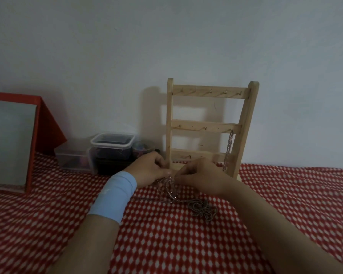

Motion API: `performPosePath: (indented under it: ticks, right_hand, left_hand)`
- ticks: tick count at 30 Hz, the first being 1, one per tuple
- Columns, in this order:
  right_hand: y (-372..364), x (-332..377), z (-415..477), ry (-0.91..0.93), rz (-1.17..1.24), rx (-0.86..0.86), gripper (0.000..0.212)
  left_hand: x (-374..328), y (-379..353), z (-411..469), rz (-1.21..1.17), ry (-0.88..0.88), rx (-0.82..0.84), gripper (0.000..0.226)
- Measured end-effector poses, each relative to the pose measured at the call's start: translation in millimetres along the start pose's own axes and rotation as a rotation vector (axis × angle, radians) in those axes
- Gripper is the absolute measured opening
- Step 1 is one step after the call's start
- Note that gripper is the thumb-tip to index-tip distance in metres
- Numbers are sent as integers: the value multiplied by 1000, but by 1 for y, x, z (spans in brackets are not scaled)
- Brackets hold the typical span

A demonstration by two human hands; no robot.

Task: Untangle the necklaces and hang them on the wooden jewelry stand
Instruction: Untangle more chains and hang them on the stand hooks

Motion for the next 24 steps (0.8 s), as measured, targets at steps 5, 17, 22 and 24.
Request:
performPosePath:
  ticks: [5,17,22,24]
  right_hand:
    - [-2,-3,1,-75,181,-35,26]
    - [5,1,2,-6,385,-117,41]
    - [3,1,2,-15,420,-89,38]
    - [2,0,2,-25,471,-79,35]
  left_hand:
    - [-4,-9,-3,-75,-60,113,6]
    - [-14,0,-10,-23,-140,126,9]
    - [-10,7,-8,-334,-122,121,19]
    - [-14,0,-8,-666,-83,185,22]
Point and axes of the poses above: each hand's wrist, its own z-axis towards the middle knuckle, its own y-axis out of the back of the hand, x = y × z, the point moved 6 cm from there along z, towards the middle knuckle, and after that the axes turned 7 degrees about y, right-handed, at the moved point
